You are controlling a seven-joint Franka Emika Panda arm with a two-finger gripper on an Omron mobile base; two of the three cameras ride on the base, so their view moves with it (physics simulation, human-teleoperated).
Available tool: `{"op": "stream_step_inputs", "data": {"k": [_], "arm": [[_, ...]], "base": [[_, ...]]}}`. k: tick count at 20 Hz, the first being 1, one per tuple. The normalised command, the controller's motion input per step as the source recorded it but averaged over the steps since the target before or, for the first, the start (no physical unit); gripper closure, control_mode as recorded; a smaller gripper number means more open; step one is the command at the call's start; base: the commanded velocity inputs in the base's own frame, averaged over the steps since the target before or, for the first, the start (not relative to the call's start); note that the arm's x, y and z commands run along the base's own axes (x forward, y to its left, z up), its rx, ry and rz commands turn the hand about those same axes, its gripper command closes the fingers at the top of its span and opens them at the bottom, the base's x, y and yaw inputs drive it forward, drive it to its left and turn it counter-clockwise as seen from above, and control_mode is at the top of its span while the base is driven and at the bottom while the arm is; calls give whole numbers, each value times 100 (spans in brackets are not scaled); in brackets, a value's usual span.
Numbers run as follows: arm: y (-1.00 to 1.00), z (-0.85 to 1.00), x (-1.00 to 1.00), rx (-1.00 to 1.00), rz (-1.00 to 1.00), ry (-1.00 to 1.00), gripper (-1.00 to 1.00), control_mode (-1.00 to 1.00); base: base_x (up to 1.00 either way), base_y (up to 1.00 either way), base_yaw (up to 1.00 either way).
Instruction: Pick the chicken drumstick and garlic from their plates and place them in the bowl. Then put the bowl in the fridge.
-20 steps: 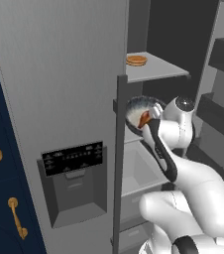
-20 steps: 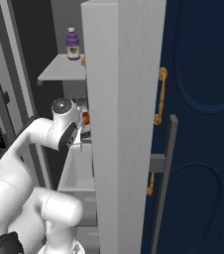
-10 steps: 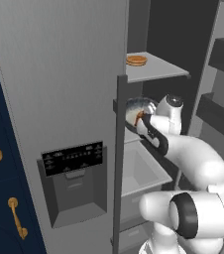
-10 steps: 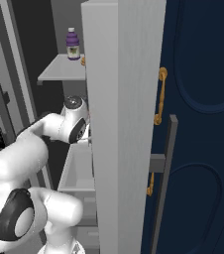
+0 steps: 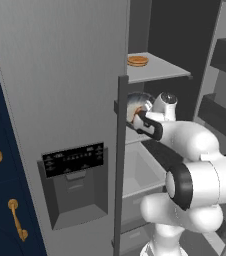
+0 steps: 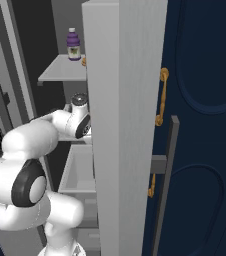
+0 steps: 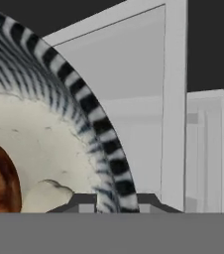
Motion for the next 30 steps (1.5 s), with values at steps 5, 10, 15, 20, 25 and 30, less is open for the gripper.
{"op": "stream_step_inputs", "data": {"k": [5, 10, 15, 20, 25, 30], "arm": [[3, 3, -1, 0, 0, -11, -100, -100], [10, 13, -45, 0, 0, -19, -100, -100], [18, 60, -56, 0, 0, -27, -100, -100], [20, 82, -76, 0, 0, -13, -100, -100], [-1, 100, -100, 0, 1, 6, -100, -100], [-3, 83, -100, 0, 7, 11, -100, -100]], "base": [[0, 0, 0], [0, 0, 0], [0, 0, 0], [0, 0, 0], [0, 0, 0], [0, 0, 0]]}}
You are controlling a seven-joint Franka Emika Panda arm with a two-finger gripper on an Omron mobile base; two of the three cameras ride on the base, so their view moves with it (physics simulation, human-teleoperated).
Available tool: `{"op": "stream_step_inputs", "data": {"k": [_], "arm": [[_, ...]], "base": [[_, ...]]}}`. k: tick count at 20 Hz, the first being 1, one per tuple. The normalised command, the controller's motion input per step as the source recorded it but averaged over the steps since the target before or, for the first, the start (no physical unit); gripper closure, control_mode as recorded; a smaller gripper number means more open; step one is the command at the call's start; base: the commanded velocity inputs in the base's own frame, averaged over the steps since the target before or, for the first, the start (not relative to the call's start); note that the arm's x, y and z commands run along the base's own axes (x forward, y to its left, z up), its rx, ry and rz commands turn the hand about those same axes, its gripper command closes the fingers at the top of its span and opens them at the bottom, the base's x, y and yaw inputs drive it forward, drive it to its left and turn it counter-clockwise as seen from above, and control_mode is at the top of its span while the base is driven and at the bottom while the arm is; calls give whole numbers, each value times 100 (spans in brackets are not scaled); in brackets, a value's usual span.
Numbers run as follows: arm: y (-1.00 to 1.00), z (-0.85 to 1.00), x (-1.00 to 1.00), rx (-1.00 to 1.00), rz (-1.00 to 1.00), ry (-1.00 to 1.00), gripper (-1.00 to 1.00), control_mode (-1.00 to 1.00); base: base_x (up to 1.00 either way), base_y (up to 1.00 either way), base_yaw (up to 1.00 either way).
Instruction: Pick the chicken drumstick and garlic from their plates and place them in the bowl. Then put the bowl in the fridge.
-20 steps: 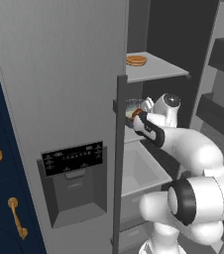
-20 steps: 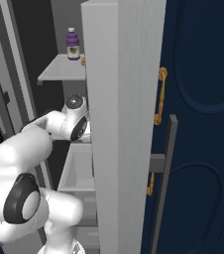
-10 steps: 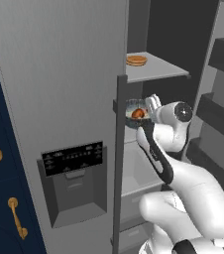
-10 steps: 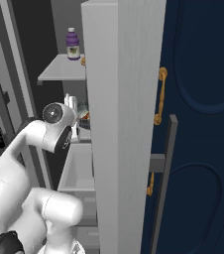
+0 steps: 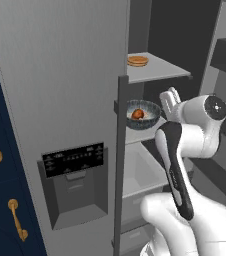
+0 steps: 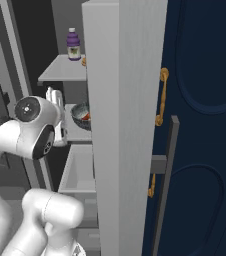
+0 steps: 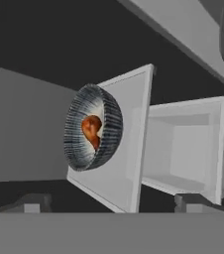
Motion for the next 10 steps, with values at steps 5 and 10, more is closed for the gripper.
{"op": "stream_step_inputs", "data": {"k": [5, 10], "arm": [[0, 29, -100, -3, 14, 0, -100, -100], [18, 20, -100, -8, 11, -1, -100, -100]], "base": [[0, 0, 0], [0, 0, 0]]}}
